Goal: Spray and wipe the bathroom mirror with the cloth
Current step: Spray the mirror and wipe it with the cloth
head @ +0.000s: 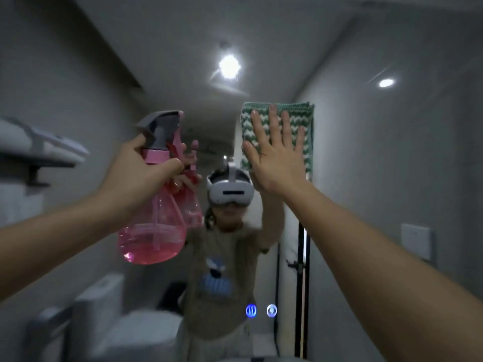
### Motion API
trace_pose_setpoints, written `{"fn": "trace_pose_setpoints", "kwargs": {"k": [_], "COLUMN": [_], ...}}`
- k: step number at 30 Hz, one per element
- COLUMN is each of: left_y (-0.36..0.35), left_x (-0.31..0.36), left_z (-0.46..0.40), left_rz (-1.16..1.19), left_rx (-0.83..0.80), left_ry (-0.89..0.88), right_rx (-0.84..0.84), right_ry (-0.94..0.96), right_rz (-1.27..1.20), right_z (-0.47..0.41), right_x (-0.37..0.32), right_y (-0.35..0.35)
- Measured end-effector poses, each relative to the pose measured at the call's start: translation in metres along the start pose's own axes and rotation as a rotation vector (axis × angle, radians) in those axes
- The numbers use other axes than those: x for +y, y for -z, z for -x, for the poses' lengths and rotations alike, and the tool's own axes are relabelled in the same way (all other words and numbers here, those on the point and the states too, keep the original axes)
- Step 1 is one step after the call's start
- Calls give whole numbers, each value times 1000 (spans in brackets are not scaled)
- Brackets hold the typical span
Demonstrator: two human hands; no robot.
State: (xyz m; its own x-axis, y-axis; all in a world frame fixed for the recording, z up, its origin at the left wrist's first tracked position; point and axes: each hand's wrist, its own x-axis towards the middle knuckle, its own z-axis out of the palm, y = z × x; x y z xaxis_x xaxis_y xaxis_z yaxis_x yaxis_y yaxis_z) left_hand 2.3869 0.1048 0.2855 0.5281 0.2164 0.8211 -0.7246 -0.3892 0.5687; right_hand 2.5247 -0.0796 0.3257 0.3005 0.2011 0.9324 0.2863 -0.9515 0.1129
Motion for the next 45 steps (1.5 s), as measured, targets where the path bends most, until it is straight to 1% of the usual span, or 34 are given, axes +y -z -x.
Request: {"fn": "trace_pose_setpoints", "kwargs": {"k": [2, 6, 10, 16, 20, 25, 28, 34, 39, 45], "left_y": [5, 9, 4, -21, -25, -14, -14, -10, -6, -9], "left_x": [-17, -42, -64, -83, -94, -105, -108, -109, -114, -127], "left_z": [21, 54, 79, 98, 110, 130, 145, 183, 211, 230], "left_rz": [-20, 40, 13, 31, 40, 46, 103, 133, 99, 70], "left_rx": [-16, 36, 31, -12, -31, -6, 2, -29, -72, -98], "left_ry": [44, 138, 171, 218, 236, 331, 362, 413, 487, 568], "right_rx": [-1, -14, -16, 40, 53, 43, 33, -1, 48, 31], "right_ry": [20, 68, 128, 117, 128, 57, 7, -23, -54, -120], "right_rz": [21, 81, 126, 120, 112, 92, 62, 39, 49, 13], "right_z": [22, 57, 79, 102, 116, 150, 179, 231, 278, 331], "right_x": [-3, -2, 12, 17, 23, 24, 21, 23, 27, 26], "right_y": [-10, -19, -26, -35, -40, -53, -62, -79, -93, -105]}}
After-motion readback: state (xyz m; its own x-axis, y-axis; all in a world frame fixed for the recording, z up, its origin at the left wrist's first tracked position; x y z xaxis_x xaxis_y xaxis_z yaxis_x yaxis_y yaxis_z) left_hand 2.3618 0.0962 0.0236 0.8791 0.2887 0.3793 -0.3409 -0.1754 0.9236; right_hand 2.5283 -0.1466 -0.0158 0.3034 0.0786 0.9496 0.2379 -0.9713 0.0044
